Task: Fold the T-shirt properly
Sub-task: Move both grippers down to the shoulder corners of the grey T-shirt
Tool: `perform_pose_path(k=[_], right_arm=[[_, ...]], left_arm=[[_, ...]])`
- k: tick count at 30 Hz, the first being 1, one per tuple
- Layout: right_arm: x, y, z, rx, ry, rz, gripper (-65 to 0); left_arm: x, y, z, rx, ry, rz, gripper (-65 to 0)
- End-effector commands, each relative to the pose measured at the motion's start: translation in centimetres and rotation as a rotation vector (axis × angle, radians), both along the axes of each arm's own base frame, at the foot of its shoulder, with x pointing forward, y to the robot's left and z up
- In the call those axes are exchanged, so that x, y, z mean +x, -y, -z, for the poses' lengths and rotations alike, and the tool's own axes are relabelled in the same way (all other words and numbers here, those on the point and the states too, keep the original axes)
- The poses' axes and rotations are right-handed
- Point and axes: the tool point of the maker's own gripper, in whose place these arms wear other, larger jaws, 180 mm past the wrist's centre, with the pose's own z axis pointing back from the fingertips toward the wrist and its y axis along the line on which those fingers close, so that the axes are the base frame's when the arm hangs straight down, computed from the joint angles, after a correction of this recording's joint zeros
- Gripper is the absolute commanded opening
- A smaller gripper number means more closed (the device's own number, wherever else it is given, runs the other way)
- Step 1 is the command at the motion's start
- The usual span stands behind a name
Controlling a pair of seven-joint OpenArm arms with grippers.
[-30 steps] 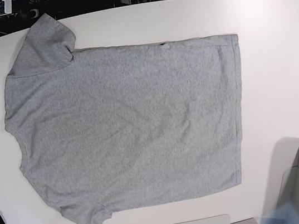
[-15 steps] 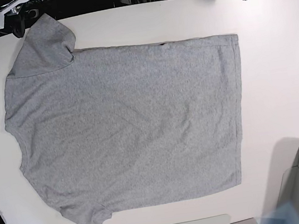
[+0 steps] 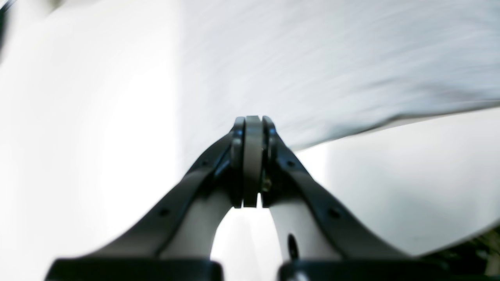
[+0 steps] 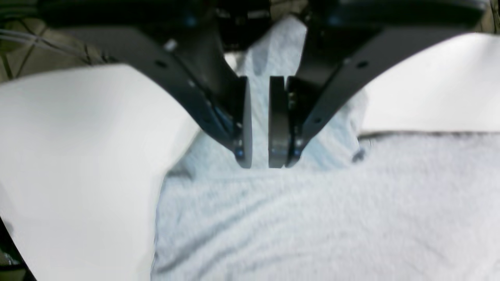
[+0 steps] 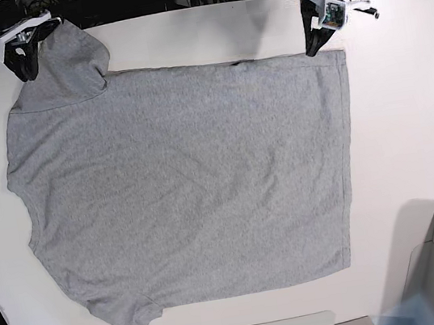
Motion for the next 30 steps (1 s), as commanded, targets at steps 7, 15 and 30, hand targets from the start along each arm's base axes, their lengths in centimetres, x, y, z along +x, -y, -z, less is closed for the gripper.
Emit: perform_pose_path(k=[7,15,30], right_arm=[[1.2,0.4,-1.4,-0.014,0.066,0.005,-56.3],[2.1,0.3,-1.9,-0.015,0.094,-0.002,-45.1],[0.6,2.9,2.5,0.326,-0.103,0.224,-45.2]], left_arm=[[2.7,1.2,-2.2,-0.040,0.112,0.036,-56.6],[2.2,4.9,-2.1,-0.073,0.092,0.244,-52.8],[2.7,5.1,-2.4,-0.075,0.109,0.248,-53.1]])
